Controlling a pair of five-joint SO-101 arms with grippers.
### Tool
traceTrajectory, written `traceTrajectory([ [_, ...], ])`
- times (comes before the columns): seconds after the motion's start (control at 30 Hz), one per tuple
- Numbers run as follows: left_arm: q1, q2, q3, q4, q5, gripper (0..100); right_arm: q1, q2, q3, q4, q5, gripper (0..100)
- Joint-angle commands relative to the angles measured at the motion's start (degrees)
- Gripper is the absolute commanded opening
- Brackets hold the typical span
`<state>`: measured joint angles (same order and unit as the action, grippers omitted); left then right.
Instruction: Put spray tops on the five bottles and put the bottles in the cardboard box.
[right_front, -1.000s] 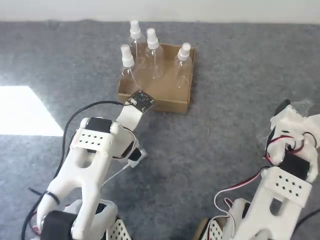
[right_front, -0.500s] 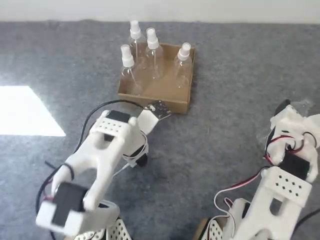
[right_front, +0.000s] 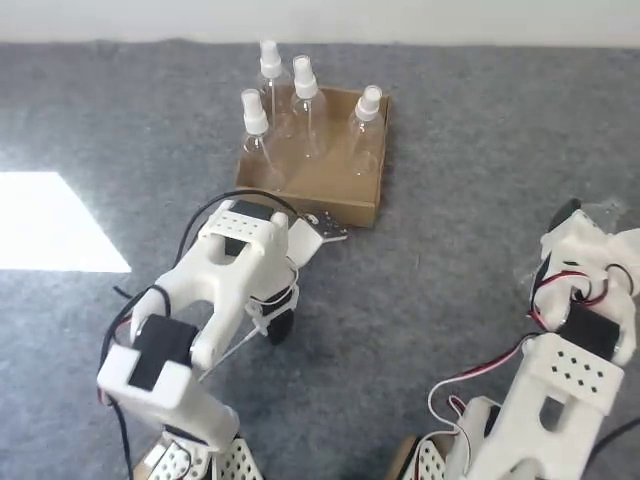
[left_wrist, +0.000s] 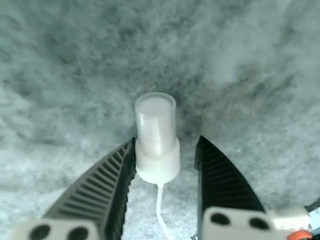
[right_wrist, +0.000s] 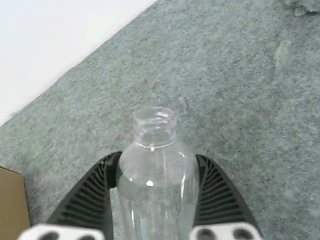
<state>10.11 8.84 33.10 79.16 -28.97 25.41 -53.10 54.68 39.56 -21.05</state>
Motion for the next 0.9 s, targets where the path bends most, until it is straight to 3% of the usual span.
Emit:
traceTrajectory([
  [0.0,0.4,0.5,-2.2,-0.2,-0.4,13,-0.5,-2.2,-0.8,-1.3,-0.3,1.6],
  [0.4,0.4,-0.7,-2.2,-0.3,2.6,3,-0.7,-2.9,-0.9,-0.9,-0.3,1.6],
  [0.87,-1.3,-24.7,-1.4,3.9,4.5,3,-13.7,-2.9,-0.7,1.8,-0.1,1.7],
])
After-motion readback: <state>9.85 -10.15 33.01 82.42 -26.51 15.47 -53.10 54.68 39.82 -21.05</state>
